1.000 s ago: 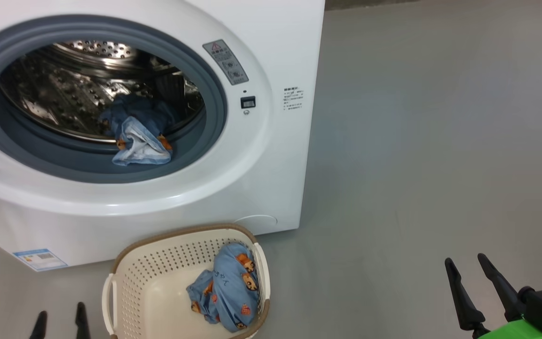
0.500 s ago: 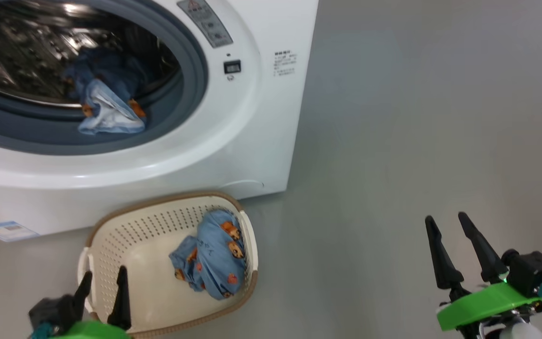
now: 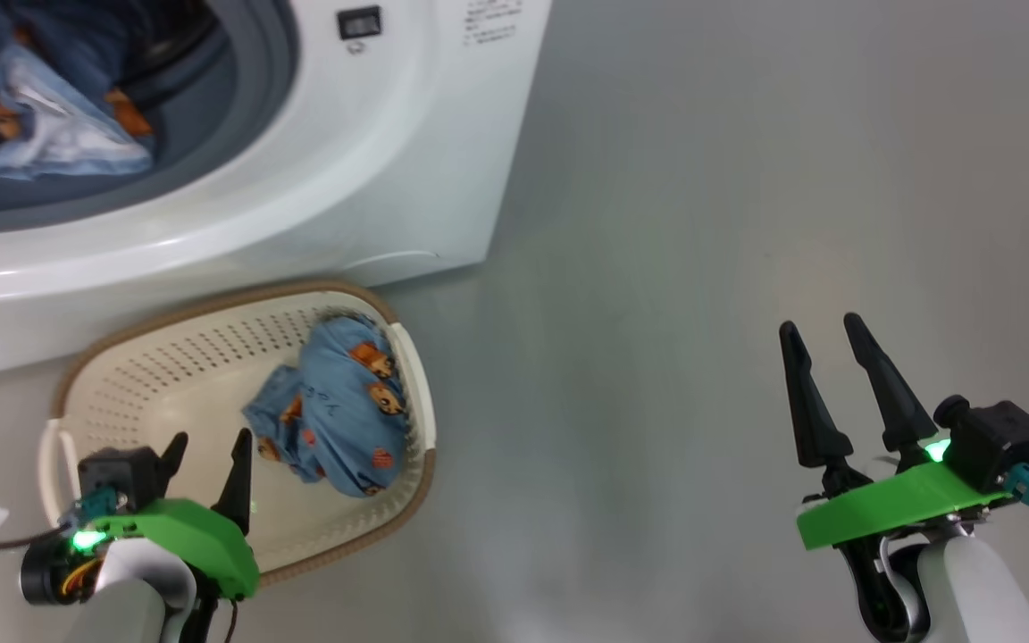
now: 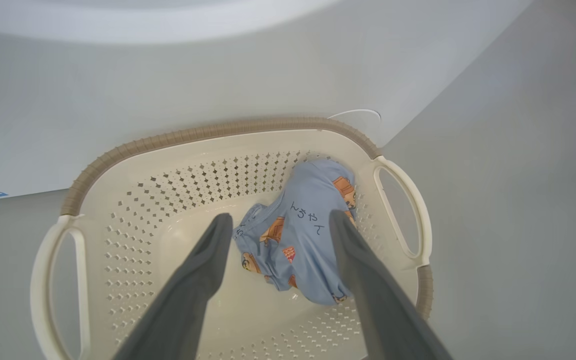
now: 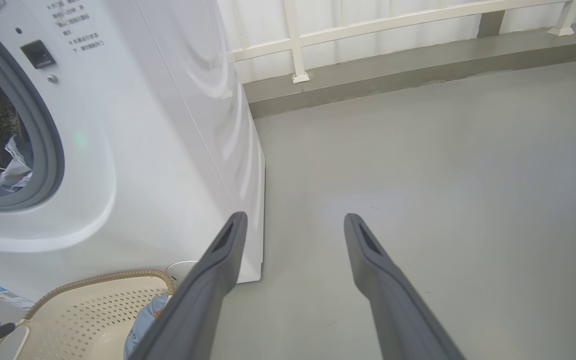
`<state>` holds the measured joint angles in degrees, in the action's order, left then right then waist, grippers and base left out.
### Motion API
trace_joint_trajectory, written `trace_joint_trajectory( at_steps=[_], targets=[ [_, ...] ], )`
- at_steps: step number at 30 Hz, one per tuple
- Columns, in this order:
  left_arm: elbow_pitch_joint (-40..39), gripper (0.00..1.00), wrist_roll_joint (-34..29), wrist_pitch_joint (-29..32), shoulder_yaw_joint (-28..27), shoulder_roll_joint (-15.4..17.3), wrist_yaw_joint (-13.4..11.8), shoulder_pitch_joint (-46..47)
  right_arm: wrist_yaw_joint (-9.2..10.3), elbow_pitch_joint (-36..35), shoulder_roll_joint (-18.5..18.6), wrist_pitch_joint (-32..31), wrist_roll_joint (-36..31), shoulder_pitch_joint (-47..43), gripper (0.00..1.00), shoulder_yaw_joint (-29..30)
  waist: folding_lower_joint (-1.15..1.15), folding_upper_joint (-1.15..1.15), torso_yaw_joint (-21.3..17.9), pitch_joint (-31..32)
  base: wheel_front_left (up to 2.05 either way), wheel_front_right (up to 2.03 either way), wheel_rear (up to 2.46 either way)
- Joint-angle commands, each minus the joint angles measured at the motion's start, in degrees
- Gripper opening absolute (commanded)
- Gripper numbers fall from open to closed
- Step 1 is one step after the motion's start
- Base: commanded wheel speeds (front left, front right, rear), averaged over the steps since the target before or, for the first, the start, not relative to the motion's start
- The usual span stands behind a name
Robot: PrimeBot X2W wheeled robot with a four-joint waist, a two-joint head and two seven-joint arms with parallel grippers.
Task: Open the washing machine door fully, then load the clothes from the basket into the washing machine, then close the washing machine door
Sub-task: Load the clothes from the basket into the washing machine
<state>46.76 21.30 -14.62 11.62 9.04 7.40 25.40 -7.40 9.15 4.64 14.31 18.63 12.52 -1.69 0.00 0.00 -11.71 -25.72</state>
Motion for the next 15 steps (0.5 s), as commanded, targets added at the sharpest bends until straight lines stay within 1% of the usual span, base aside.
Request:
trace_joint_trajectory(
  at_steps=[1,8,15],
  targets=[
    [0.66,1.0,0.74,-0.38,-0.38,2.08,0.09,1.72,-0.09,-1.54,-0.12,0.69,0.27,0.82,1.0,-1.55,0.0,0.0,-3.73,-4.28,0.0,0.0,0.0],
    [9.4,1.0,5.8,-0.08,8.01,4.11,0.09,8.62,-0.09,-2.04,-0.94,0.69,0.35,2.72,1.0,-2.43,0.0,0.0,-6.6,-8.95,0.0,0.0,0.0],
    [12.64,1.0,12.88,3.24,17.27,7.5,0.09,14.99,-0.09,-2.82,-1.41,0.69,0.35,4.89,1.0,-3.53,0.0,0.0,-8.71,-13.61,0.0,0.0,0.0]
  ],
)
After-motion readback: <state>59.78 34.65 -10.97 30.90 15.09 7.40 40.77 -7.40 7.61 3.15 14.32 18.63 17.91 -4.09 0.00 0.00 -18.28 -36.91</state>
